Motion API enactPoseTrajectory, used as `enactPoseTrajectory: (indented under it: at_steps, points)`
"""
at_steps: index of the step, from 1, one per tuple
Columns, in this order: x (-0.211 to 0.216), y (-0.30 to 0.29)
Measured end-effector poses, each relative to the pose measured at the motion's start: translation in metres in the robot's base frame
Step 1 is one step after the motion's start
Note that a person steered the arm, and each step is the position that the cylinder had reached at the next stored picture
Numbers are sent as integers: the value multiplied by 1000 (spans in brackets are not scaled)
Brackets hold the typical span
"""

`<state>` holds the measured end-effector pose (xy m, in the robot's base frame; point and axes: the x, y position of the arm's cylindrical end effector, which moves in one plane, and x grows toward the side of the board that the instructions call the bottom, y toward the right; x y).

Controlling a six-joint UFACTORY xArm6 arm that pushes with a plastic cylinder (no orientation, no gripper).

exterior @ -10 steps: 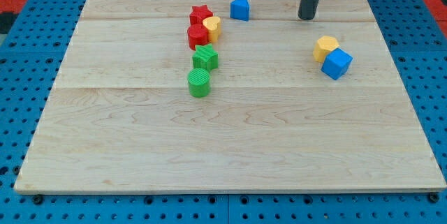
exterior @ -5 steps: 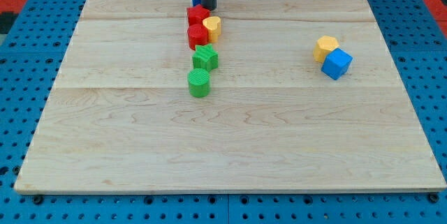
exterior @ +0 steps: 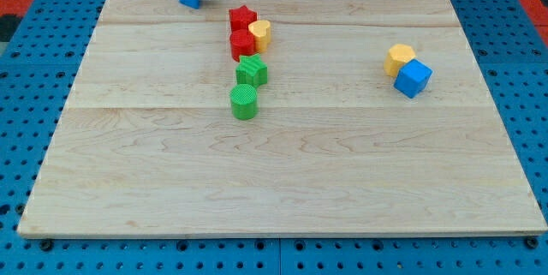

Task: Place the blue triangle to the left of red star

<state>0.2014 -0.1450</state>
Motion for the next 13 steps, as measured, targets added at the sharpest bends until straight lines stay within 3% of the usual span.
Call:
enactPoseTrajectory:
  at_steps: [2, 4, 5, 6, 7, 9, 11, 13]
  points:
    - [-9, 1]
    - [-5, -69]
    - [11, -65]
    - [71, -66]
    - [64, -158]
    - [-9, -158]
    - [1, -68]
    - [-5, -60]
